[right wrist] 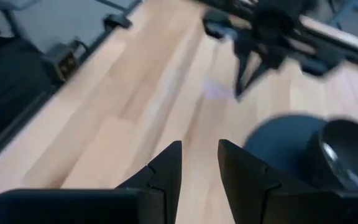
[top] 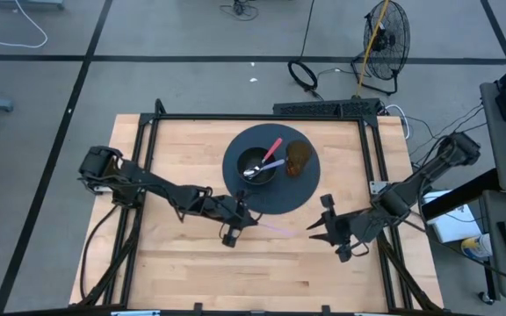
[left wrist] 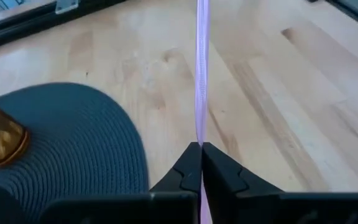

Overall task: Pick & Place Utensil
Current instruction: Put the straw into the cup

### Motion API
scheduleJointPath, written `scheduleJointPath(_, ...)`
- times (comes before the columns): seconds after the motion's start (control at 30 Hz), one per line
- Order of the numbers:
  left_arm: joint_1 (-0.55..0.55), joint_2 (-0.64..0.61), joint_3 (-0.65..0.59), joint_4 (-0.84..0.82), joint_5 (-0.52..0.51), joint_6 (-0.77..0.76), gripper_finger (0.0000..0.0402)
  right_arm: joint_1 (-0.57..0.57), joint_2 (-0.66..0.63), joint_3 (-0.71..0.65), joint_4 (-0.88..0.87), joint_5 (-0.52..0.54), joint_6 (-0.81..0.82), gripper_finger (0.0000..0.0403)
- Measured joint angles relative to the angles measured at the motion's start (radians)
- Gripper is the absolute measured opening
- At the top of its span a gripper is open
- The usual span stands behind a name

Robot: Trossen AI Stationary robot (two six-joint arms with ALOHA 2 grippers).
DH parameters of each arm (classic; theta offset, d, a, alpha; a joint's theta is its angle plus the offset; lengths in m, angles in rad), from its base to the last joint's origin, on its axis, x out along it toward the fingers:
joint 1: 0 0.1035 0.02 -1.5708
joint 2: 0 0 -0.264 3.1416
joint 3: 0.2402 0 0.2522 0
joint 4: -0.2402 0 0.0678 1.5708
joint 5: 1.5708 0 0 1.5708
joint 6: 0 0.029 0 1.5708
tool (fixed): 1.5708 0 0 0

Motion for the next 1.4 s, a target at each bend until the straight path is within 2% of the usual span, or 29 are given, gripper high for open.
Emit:
scheduleJointPath(0.13, 0.000, 0.001, 0.013, 0.005, 0.000, 0.016, 0.0003, 0.012, -0.070, -0.110, 0.105, 0.036, -0.017, 0.0103)
scheduleJointPath(0.37, 0.001, 0.001, 0.016, 0.074, -0.011, 0.045, 0.0005, 0.010, -0.155, -0.393, 0.618, 0.030, -0.260, 0.0103)
scheduleJointPath(0.47, 0.001, 0.000, 0.016, 0.114, -0.016, 0.058, 0.0004, 0.002, -0.159, -0.509, 0.912, 0.028, -0.371, 0.0103)
scheduleJointPath(0.53, 0.005, 0.000, 0.016, 0.129, -0.033, 0.059, 0.0009, -0.006, -0.154, -0.573, 1.085, 0.027, -0.418, 0.0103)
scheduleJointPath(0.63, 0.008, 0.000, 0.016, 0.145, -0.045, 0.068, 0.0012, -0.024, -0.143, -0.643, 1.239, 0.003, -0.436, 0.0103)
scheduleJointPath(0.8, 0.014, 0.000, 0.016, 0.173, -0.043, 0.074, 0.0004, -0.077, -0.088, -0.665, 1.305, -0.082, -0.388, 0.0103)
scheduleJointPath(0.97, 0.020, 0.000, 0.016, 0.186, -0.045, 0.073, 0.0014, -0.126, 0.005, -0.610, 1.312, -0.128, -0.385, 0.0103)
scheduleJointPath(1.1, 0.018, 0.000, 0.016, 0.185, -0.042, 0.074, 0.0004, -0.158, 0.069, -0.551, 1.332, -0.160, -0.412, 0.0103)
scheduleJointPath(1.4, 0.018, 0.000, 0.016, 0.181, -0.042, 0.074, 0.0013, -0.239, 0.136, -0.501, 1.370, -0.256, -0.422, 0.0103)
